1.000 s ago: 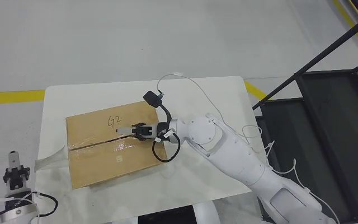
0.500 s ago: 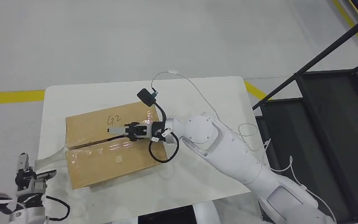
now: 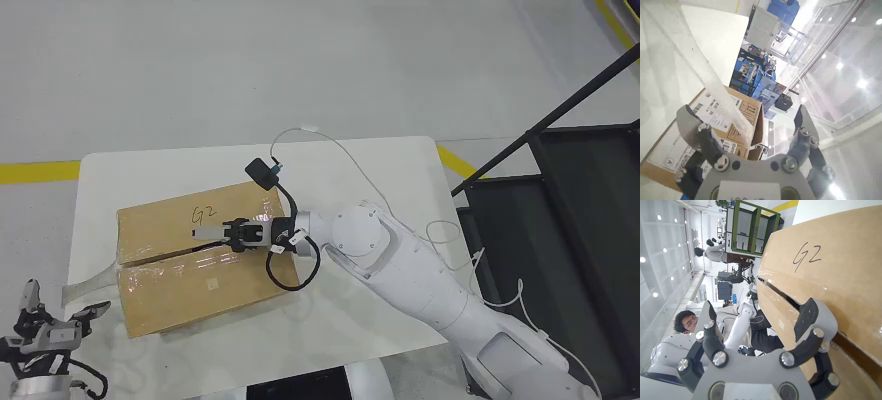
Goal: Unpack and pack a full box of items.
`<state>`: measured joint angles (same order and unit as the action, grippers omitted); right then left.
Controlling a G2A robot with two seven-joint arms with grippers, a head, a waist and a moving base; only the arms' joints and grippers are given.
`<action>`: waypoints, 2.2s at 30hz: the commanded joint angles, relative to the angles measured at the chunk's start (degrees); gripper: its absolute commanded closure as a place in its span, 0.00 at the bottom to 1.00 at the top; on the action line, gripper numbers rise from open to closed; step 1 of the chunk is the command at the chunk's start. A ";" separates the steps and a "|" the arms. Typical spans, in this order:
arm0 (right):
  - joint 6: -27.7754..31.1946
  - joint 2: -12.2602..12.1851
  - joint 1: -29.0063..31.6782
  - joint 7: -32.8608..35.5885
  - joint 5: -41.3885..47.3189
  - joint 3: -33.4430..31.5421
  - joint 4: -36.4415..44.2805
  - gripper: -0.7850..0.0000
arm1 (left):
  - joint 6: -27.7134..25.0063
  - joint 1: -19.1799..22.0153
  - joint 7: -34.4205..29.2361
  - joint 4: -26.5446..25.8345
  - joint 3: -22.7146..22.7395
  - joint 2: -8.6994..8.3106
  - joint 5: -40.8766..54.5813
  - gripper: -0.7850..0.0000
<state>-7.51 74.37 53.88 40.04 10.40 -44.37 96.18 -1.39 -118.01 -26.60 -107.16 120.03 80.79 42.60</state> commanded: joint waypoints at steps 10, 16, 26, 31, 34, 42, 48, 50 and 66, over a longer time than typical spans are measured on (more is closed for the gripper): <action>0.00 0.00 0.00 0.00 0.00 0.00 0.00 0.00 | 2.71 4.40 1.68 3.02 0.19 -0.57 -1.84 0.32; 0.00 0.00 0.00 0.00 0.00 0.00 0.00 0.00 | 5.79 5.54 0.84 4.34 0.34 -0.79 0.21 0.40; 0.00 0.00 0.00 0.00 0.00 0.00 0.00 0.00 | 7.53 6.61 0.38 5.94 0.75 -1.10 1.50 0.55; 0.00 0.00 0.00 0.00 0.00 0.00 0.00 0.00 | 7.24 7.13 0.36 7.02 1.44 -1.34 0.53 0.54; 0.00 0.00 0.00 0.00 0.00 0.00 0.00 0.00 | 7.53 7.55 -0.07 8.07 1.89 -1.50 0.65 0.58; 0.00 0.00 0.00 0.00 0.00 0.00 0.00 0.00 | 9.06 9.31 -0.06 10.48 2.90 -2.03 0.23 0.63; 0.00 0.00 0.00 0.00 0.00 0.00 0.00 0.00 | 10.80 10.85 0.34 12.07 3.76 -2.41 0.86 0.66; 0.00 0.00 0.00 0.00 0.00 0.00 0.00 0.00 | 11.17 11.24 0.44 12.62 3.99 -2.54 0.81 0.66; 0.00 0.00 0.00 0.00 0.00 0.00 0.00 0.00 | 13.90 13.39 1.95 15.38 6.08 -3.46 1.31 0.82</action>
<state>-7.51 74.37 53.88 40.04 10.40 -44.37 96.18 12.48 -104.74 -25.00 -91.81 126.00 77.39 44.13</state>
